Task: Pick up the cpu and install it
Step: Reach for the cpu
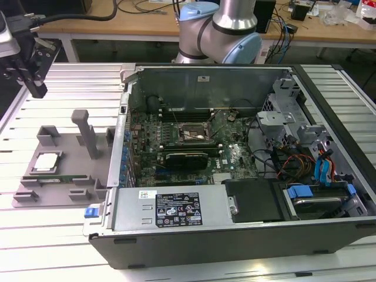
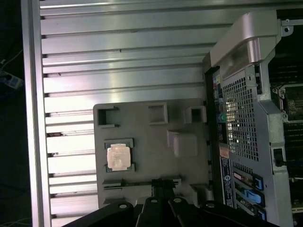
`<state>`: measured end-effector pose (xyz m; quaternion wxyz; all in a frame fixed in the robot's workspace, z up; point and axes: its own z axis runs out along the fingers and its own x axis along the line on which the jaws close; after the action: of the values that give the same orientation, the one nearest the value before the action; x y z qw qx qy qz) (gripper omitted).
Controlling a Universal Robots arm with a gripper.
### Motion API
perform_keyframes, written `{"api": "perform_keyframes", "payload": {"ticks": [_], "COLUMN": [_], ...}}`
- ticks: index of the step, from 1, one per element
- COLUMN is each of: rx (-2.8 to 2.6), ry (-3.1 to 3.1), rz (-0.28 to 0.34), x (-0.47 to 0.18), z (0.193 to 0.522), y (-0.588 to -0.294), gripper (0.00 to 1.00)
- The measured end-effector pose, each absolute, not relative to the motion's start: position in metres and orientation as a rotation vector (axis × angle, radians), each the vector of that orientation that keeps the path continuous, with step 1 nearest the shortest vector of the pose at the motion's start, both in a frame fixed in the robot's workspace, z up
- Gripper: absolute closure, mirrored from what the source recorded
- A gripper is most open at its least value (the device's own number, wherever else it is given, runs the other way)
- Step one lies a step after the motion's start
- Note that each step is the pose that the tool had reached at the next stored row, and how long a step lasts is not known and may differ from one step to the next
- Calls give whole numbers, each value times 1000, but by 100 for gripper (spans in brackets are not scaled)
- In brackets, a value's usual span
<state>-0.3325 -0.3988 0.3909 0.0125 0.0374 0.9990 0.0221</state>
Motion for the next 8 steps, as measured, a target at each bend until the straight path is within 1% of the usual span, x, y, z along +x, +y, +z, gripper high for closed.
{"api": "perform_keyframes", "payload": {"ticks": [8], "rx": [117], "ry": [3114], "rz": [69], "x": [-348], "z": [390], "y": [-399], "gripper": [89]}}
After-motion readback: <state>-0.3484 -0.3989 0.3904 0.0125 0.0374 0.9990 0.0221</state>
